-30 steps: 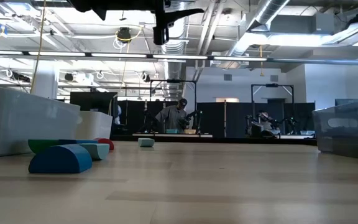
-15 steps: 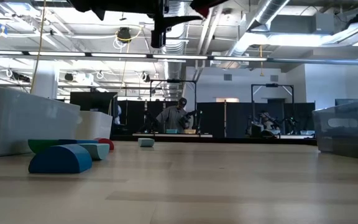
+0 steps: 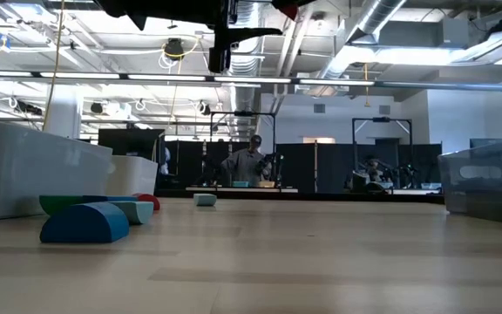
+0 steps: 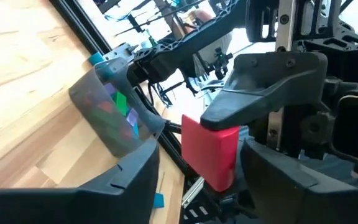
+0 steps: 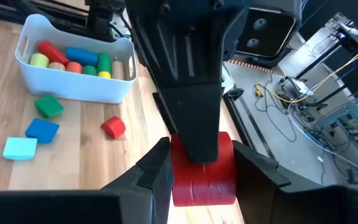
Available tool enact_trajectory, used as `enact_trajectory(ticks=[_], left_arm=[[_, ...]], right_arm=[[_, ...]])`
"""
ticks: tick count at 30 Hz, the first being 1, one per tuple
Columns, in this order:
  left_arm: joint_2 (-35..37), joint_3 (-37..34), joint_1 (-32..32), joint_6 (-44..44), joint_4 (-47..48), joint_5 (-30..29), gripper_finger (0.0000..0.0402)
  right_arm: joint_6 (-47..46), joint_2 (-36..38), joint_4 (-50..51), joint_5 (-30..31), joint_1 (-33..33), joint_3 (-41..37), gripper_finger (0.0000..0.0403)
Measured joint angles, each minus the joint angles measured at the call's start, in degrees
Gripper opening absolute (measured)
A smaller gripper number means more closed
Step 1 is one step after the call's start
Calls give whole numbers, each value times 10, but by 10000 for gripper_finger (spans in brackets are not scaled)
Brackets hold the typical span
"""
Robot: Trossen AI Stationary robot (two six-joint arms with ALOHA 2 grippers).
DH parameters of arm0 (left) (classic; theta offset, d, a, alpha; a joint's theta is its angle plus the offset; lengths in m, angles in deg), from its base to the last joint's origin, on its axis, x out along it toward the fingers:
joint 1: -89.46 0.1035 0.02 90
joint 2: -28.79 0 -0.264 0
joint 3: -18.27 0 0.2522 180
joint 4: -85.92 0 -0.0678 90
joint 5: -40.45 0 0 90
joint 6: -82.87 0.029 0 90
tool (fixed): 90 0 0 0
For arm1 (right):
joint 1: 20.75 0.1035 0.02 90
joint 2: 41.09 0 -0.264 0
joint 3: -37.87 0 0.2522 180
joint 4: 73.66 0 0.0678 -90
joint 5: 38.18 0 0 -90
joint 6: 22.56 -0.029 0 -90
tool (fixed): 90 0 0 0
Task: Sort blocks by size
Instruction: Put the red semicircular block into the white bin
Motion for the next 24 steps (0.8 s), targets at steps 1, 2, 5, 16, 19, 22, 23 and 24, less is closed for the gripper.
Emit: enact_trajectory(ticks=[1,2,5,16,19,22,23,24], left_arm=[[0,0,0,0,0,0,202],[0,0,0,0,-2,0,190],[0,0,0,0,-7,0,154],[0,0,0,0,-3,2,98],[-1,0,0,0,-2,1,93],[-1,0,0,0,-3,6,85],[-1,0,0,0,-2,7,80],[-1,0,0,0,-1,7,75]], right_arm=[[-1,0,1,-2,0,0,163],[-2,0,2,-4,0,0,163],[-2,0,1,-4,0,0,163],[-11,-5,3,-34,-7,0,163],[-17,-5,8,-34,-8,0,163],[-17,-5,7,-31,-8,0,163],[-17,-5,8,-31,-10,0,163],[-17,-5,8,-31,-10,0,163]])
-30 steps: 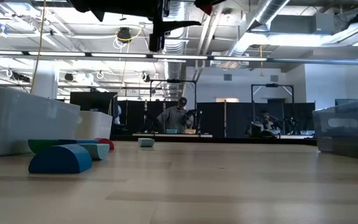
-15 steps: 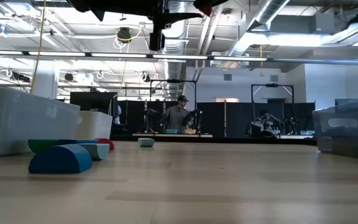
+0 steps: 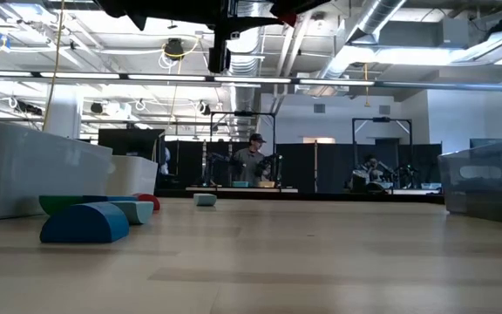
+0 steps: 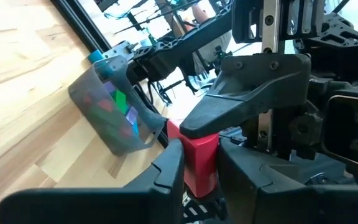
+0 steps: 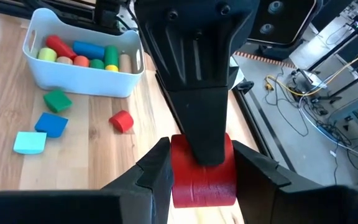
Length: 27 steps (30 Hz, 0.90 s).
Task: Sort blocks by size
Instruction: Put the red semicircular block into the white bin
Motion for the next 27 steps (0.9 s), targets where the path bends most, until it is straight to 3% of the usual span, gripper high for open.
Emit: enact_trajectory(ticks=[12,19,27], left_arm=[[1,0,17,11,0,30,45],[0,0,21,20,-7,36,1],[0,0,21,11,-6,38,28]], right_arm=[[-1,1,10,0,0,0,168],[-2,-1,-6,-6,0,0,185],[5,-1,-7,-6,-2,0,144]])
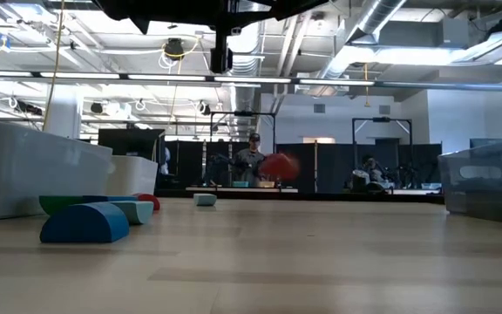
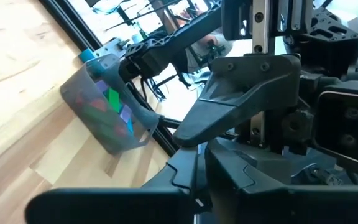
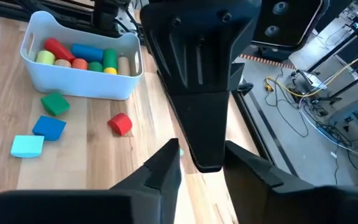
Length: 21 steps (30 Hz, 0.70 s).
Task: Sort blocks by size
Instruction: Put the red semicircular block into the white bin
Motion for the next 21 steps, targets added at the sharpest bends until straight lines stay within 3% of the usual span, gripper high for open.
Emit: enact_trajectory(ticks=[5,10,17,21], left_arm=[[0,0,0,0,5,1,41],[0,1,1,20,54,17,53],[0,0,-5,84,184,64,87],[0,0,-8,127,258,39,109]], right_arm=[[0,0,3,0,-4,0,116],[-50,0,41,-1,3,0,113],[-198,0,199,-84,53,0,140],[-251,0,224,-90,102,-11,166]])
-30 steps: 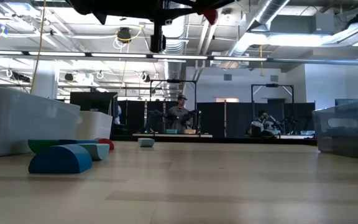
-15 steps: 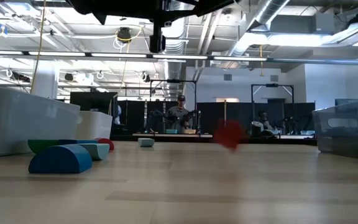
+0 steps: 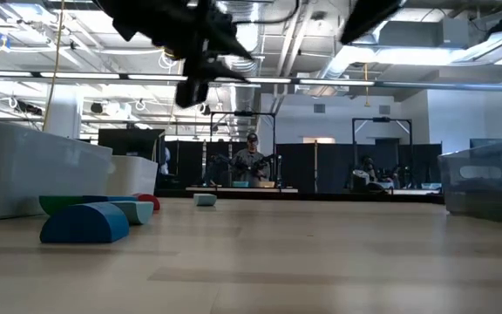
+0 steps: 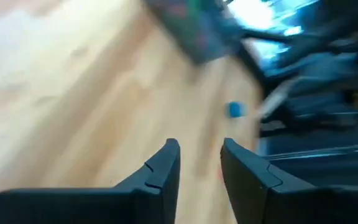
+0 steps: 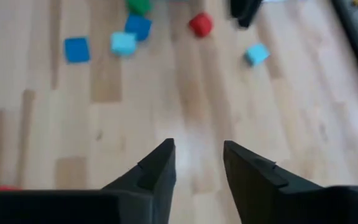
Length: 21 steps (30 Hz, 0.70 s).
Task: Sort blocks by size
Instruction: Put the red semicircular block into the white bin
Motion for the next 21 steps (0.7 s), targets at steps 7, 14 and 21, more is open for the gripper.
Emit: enact_trajectory(ticks=[7,14,21], left_arm=[[0,0,8,148,158,-130,151],[0,0,16,371,226,-192,178],[0,0,19,550,260,-208,179]], right_arm=[[-128,0,32,-1,61,-31,202],[-189,0,-1,-1,78,-59,205],[-189,0,-37,-1,58,-60,201]])
